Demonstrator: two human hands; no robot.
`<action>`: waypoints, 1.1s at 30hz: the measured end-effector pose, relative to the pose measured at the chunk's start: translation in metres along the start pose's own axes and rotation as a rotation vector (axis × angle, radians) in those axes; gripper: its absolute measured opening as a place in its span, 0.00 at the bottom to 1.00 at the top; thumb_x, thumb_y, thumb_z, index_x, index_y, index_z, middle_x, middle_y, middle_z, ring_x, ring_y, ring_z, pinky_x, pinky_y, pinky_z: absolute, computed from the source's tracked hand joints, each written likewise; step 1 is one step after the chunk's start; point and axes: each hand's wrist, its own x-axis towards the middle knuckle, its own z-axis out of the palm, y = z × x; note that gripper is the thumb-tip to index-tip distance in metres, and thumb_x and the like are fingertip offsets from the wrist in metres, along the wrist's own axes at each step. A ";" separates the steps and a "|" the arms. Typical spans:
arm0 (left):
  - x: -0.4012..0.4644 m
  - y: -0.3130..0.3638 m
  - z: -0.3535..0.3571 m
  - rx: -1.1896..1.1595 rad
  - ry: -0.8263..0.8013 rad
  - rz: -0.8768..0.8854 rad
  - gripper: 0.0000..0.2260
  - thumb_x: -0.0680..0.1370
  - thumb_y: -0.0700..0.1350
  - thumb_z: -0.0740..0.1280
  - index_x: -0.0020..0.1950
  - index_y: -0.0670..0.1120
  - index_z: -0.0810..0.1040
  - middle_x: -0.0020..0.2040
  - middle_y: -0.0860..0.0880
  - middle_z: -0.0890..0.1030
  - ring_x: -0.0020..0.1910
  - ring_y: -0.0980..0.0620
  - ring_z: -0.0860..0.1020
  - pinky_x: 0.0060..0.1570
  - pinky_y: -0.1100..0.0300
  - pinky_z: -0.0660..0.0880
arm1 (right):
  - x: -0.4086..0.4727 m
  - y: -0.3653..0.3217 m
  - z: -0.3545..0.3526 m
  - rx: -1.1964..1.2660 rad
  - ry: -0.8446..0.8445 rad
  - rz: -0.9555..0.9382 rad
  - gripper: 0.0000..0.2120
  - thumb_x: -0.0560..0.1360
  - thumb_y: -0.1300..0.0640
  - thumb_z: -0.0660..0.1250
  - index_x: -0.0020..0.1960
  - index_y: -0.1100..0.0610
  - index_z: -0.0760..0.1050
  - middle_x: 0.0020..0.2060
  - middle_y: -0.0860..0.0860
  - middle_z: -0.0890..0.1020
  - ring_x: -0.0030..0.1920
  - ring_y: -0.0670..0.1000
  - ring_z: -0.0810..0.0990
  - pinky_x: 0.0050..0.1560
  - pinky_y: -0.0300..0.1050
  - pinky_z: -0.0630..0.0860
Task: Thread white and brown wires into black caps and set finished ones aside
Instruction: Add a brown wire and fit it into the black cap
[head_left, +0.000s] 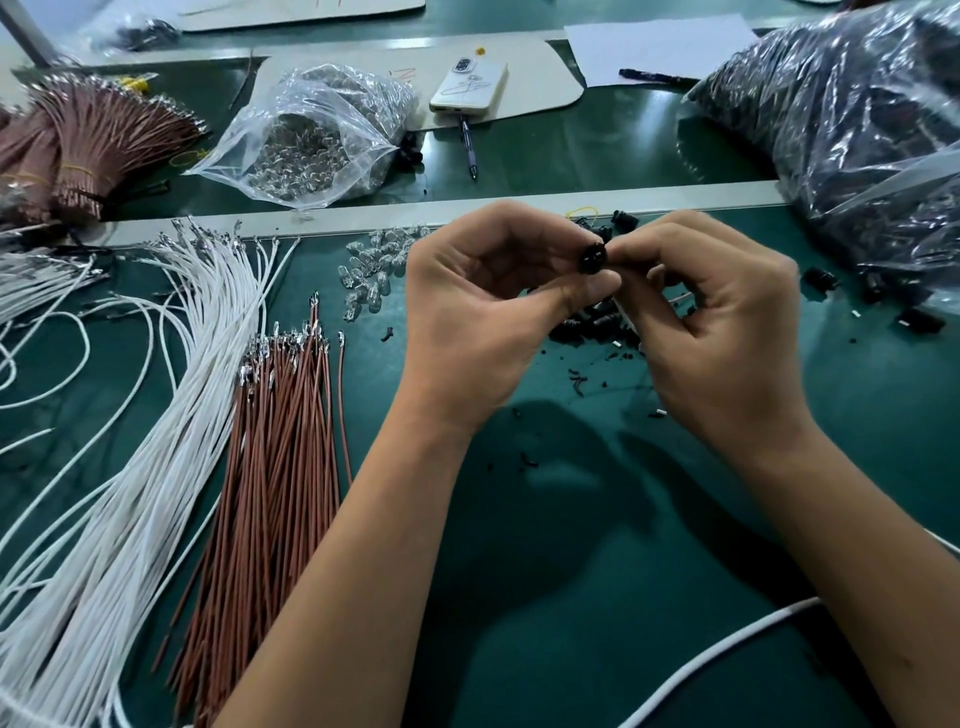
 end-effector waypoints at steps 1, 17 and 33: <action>0.000 0.000 0.000 0.000 -0.001 0.002 0.14 0.66 0.26 0.77 0.46 0.38 0.81 0.41 0.40 0.82 0.40 0.47 0.80 0.45 0.55 0.80 | 0.000 0.000 0.000 0.000 0.002 -0.003 0.04 0.80 0.65 0.71 0.49 0.62 0.85 0.42 0.53 0.83 0.43 0.53 0.81 0.43 0.51 0.77; 0.000 0.005 0.001 0.004 -0.003 -0.043 0.13 0.66 0.27 0.77 0.43 0.39 0.81 0.37 0.45 0.83 0.36 0.50 0.80 0.42 0.57 0.80 | 0.000 0.000 -0.004 0.054 0.035 -0.034 0.02 0.79 0.64 0.73 0.49 0.60 0.84 0.41 0.51 0.82 0.42 0.49 0.82 0.45 0.42 0.76; -0.001 0.010 0.000 -0.027 0.010 -0.109 0.12 0.66 0.28 0.77 0.40 0.42 0.79 0.37 0.46 0.83 0.37 0.49 0.80 0.42 0.57 0.81 | 0.001 0.004 -0.007 0.196 -0.034 0.024 0.07 0.79 0.56 0.76 0.46 0.59 0.83 0.38 0.54 0.82 0.38 0.56 0.80 0.39 0.57 0.76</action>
